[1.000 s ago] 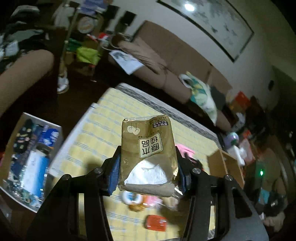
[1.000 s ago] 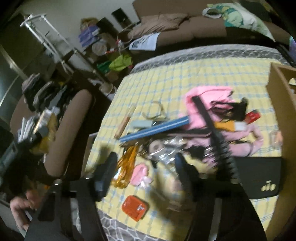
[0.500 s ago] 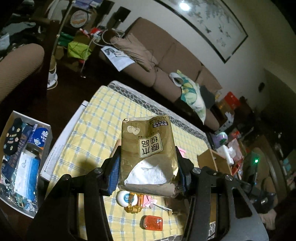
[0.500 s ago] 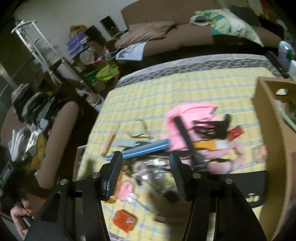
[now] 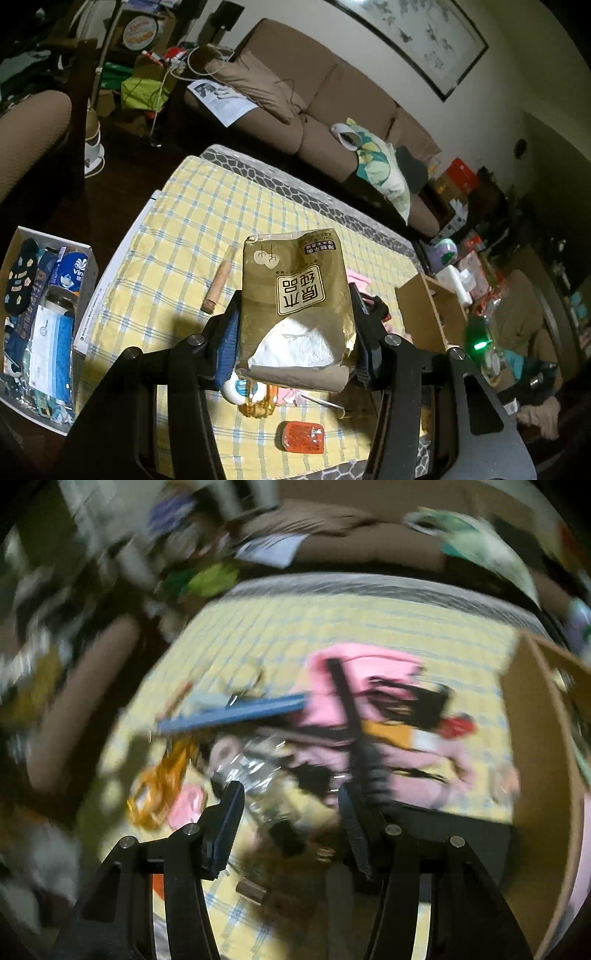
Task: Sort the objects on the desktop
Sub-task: 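Grasp the clear bottle with the right tool while the left tool lifts the gold pouch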
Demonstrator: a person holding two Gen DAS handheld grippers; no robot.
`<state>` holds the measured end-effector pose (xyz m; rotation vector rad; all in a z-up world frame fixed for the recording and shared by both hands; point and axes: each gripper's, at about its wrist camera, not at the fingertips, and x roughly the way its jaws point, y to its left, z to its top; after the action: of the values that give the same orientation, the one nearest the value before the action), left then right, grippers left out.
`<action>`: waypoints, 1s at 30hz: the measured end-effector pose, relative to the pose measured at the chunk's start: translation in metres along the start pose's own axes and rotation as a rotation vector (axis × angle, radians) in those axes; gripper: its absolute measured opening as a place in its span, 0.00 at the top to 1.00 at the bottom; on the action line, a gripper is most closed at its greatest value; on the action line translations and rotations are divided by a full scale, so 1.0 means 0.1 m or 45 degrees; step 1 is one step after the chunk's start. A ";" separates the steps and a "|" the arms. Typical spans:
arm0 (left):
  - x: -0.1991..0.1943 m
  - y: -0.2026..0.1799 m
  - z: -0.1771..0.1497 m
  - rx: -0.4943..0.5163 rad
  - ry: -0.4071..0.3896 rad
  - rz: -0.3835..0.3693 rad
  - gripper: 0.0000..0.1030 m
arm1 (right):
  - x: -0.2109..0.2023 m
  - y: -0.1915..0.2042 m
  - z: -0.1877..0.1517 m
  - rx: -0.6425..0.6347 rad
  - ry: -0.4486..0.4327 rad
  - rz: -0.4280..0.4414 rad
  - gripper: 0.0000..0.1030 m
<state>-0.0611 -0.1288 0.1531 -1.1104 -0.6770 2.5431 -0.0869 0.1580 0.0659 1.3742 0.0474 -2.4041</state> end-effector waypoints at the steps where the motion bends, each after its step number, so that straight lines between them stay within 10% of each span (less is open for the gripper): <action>1: 0.01 -0.01 0.00 0.008 0.004 0.001 0.54 | 0.10 0.09 -0.02 -0.062 0.025 -0.024 0.46; 10: 0.13 -0.16 -0.05 0.066 0.045 0.012 0.53 | 0.63 0.20 -0.03 -0.199 0.160 -0.022 0.36; 15: 0.18 -0.25 -0.06 0.095 0.062 0.015 0.53 | 0.67 0.29 -0.04 -0.235 0.222 0.017 0.59; 30: 0.36 -0.70 -0.19 0.196 0.126 -0.055 0.53 | -0.57 -0.24 -0.24 0.127 0.149 0.260 0.64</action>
<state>-0.0654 -0.0481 0.1565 -1.1464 -0.4673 2.4391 -0.0490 0.2024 0.0970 1.4857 -0.1765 -2.1827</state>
